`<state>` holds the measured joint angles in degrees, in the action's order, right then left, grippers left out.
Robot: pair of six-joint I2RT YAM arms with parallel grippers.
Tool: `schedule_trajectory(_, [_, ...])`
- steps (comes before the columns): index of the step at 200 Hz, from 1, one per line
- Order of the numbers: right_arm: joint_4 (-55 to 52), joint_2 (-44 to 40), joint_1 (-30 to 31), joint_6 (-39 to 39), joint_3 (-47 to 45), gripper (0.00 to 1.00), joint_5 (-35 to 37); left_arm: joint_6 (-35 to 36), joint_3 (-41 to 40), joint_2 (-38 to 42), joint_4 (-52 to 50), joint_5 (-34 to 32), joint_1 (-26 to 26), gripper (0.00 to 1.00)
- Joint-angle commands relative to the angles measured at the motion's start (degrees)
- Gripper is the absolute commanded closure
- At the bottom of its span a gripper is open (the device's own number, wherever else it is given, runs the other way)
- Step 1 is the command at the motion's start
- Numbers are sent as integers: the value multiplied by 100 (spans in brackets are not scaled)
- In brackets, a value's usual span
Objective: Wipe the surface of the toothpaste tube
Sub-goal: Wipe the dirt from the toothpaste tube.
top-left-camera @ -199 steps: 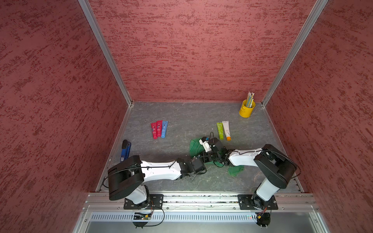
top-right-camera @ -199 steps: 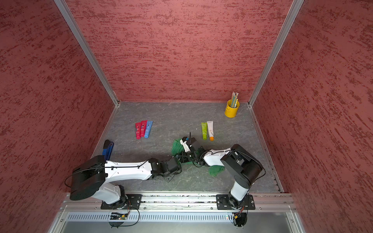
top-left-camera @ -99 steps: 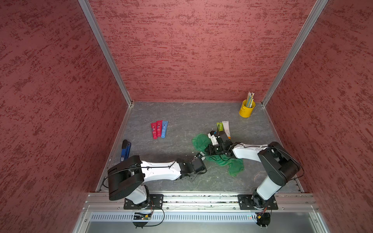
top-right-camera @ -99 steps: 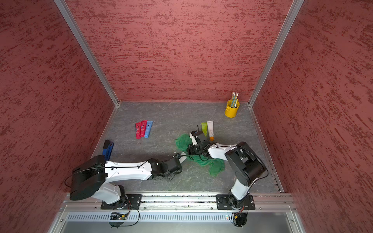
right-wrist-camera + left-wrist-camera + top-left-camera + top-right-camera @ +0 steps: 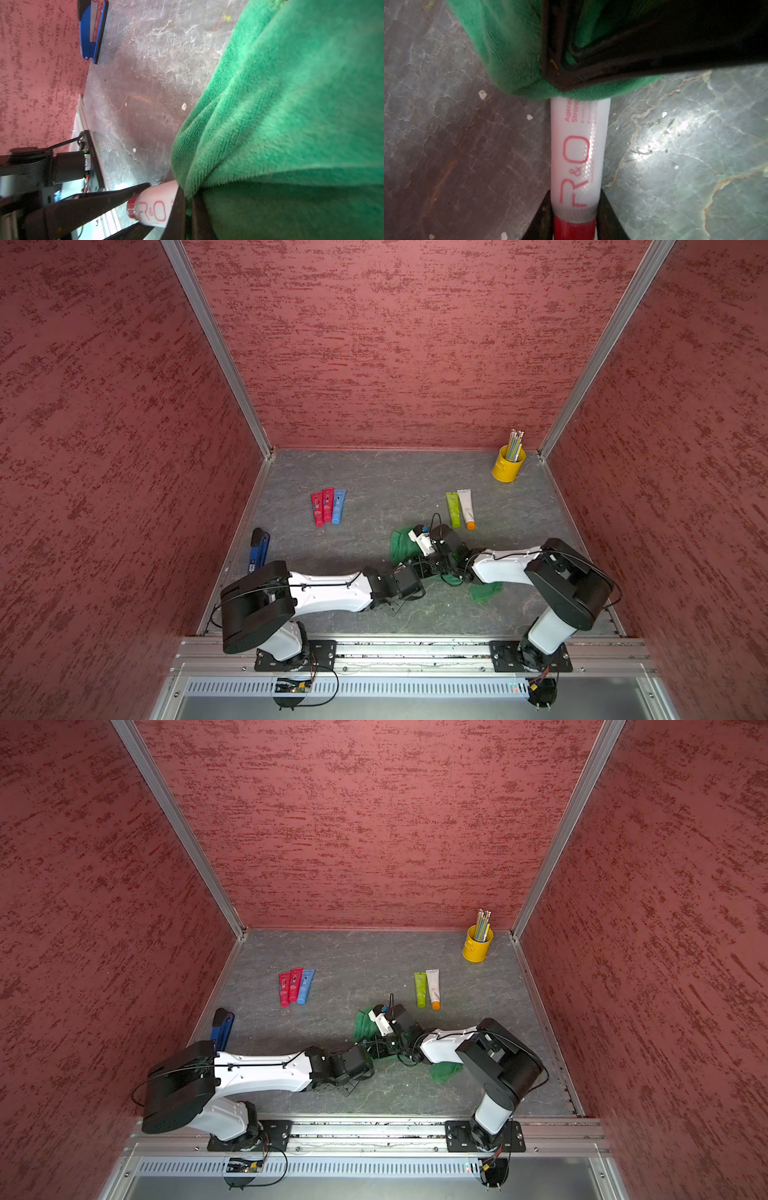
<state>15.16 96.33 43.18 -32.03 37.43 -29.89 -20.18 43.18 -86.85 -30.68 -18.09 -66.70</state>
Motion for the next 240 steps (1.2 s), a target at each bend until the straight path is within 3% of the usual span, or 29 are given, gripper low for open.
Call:
schedule_trajectory(1, [-279,207,195,-71,-119,100,-781,-27,2,18,167,-125,67,100])
schedule_trajectory(97, [-285,131,226,108,-440,100,-1248,-151,-47,91,121,-125,362,100])
schedule_trajectory(181, [-2320,27,-624,905,702,100,1960,-207,-92,246,65,-198,338,100])
schedule_trajectory(203, [-2387,-29,-819,998,777,100,2388,-352,-38,261,-110,-359,281,100])
schedule_trajectory(240, [-1797,-342,-1100,976,374,100,2393,-813,74,274,-478,-397,336,100])
